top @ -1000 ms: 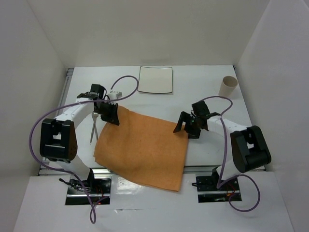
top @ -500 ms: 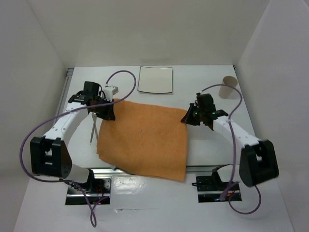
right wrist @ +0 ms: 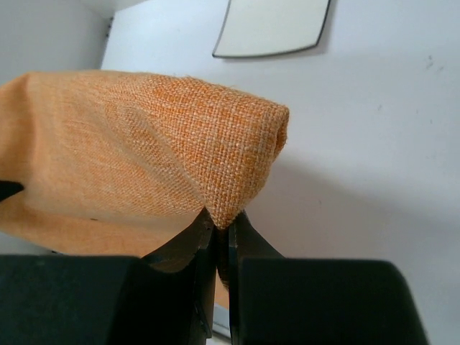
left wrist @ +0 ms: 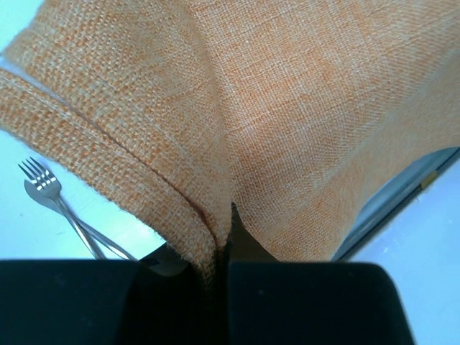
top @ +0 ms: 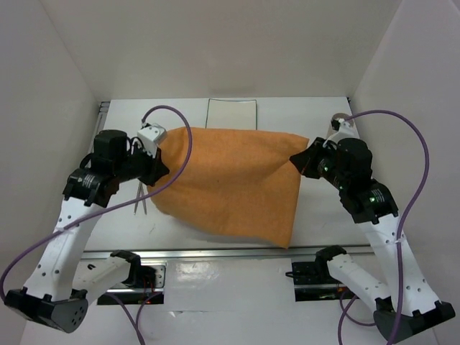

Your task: Set the dinner table for one person

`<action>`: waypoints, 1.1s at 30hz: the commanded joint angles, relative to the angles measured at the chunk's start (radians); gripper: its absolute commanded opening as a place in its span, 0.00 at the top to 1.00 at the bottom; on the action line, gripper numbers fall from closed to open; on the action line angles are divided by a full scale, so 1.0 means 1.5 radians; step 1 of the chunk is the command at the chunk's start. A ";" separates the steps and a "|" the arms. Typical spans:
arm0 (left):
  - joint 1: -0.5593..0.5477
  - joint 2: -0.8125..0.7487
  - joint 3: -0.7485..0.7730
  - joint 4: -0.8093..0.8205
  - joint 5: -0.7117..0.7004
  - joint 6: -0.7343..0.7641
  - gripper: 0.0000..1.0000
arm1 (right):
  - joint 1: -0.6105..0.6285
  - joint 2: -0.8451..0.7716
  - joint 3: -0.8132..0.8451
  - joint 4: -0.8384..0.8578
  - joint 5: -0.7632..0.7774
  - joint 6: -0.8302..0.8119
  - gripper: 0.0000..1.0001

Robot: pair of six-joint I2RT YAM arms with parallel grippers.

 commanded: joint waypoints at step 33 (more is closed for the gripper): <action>0.027 0.428 -0.017 0.133 -0.064 -0.125 0.82 | -0.121 0.662 0.130 0.127 -0.046 -0.003 1.00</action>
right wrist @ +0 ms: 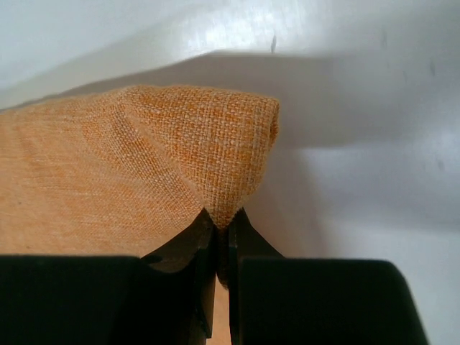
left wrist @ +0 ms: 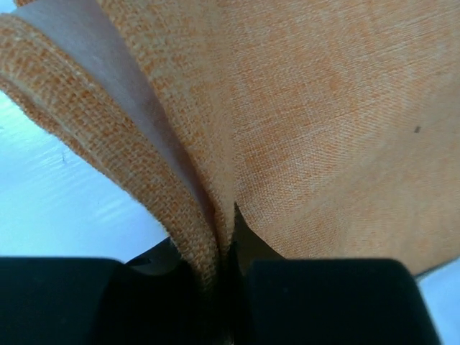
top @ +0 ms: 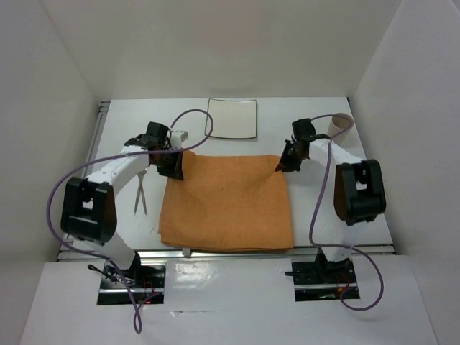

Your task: Set the dinner table for one person

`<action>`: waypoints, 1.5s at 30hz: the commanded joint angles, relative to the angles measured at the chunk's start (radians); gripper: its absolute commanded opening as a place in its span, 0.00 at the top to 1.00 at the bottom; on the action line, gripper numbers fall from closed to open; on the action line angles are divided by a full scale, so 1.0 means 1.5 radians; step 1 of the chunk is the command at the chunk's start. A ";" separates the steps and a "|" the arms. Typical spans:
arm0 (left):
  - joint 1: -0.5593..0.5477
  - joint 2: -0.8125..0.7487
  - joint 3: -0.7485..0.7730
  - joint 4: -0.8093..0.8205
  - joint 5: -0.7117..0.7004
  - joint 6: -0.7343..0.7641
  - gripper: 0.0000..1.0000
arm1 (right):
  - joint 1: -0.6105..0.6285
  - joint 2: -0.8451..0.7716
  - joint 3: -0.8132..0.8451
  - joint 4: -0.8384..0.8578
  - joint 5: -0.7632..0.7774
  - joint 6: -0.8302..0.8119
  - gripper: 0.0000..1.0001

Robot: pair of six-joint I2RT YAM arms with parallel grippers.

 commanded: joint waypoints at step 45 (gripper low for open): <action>0.064 0.279 0.170 0.011 -0.031 0.033 0.61 | -0.016 0.010 -0.088 0.078 0.032 -0.029 0.81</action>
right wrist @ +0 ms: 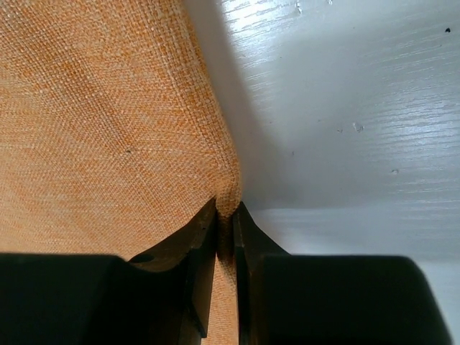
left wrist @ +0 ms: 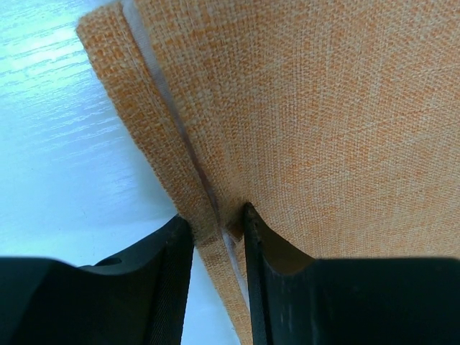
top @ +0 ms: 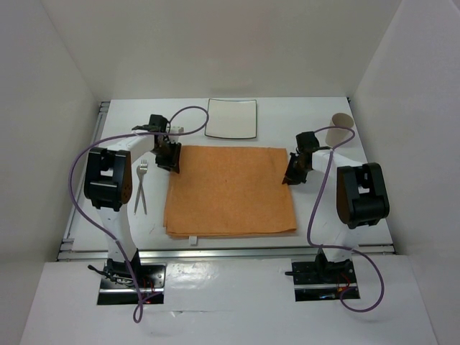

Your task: Set the dinner table for one person

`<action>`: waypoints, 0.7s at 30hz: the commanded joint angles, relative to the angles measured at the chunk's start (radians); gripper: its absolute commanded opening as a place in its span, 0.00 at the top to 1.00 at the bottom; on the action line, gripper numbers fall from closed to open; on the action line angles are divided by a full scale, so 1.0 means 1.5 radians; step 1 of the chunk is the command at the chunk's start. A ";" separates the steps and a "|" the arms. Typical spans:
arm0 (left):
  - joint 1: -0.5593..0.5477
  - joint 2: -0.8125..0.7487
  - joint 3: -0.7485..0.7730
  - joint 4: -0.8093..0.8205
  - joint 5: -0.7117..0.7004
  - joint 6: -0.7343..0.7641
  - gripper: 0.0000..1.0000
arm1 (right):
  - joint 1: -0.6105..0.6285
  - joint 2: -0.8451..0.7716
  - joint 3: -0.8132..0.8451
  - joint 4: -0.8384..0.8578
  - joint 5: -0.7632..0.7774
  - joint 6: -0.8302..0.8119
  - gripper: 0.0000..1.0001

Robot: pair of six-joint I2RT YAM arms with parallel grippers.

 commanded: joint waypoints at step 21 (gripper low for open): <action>0.002 -0.094 -0.025 0.014 -0.012 -0.011 0.24 | 0.021 -0.072 0.073 0.002 0.069 -0.069 0.12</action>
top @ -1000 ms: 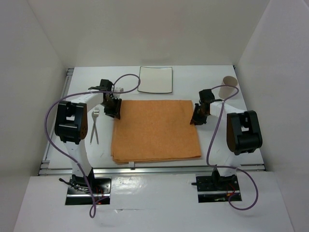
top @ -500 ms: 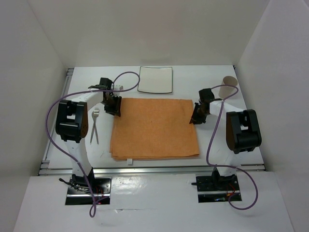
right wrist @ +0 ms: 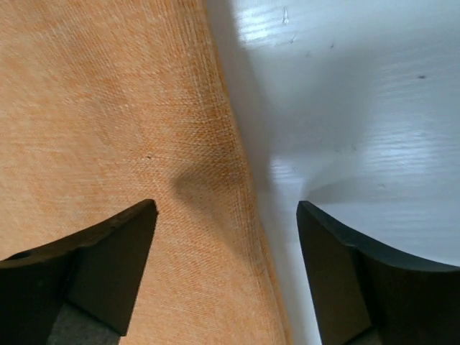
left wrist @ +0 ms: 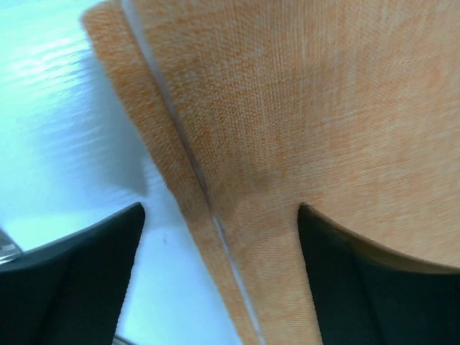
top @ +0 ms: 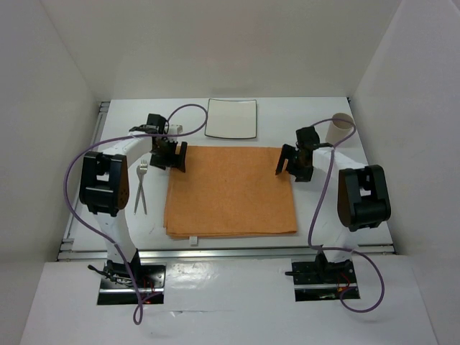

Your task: Set the dinner table for one person

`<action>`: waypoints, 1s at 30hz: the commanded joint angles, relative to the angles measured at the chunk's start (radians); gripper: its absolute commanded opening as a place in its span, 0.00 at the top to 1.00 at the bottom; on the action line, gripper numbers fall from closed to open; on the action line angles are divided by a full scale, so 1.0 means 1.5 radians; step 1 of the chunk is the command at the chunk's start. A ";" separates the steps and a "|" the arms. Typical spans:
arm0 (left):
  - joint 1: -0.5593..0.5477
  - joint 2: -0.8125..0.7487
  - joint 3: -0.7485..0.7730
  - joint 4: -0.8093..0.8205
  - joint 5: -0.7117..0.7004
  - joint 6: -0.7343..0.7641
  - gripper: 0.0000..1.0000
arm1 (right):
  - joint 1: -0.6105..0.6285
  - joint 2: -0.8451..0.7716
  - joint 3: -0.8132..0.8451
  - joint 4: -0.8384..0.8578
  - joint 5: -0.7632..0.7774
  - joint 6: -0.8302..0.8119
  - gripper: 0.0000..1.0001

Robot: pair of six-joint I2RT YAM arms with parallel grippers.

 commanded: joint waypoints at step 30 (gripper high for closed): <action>0.054 -0.334 -0.076 -0.065 -0.140 0.060 0.00 | 0.028 0.397 0.464 0.214 -0.179 0.136 0.06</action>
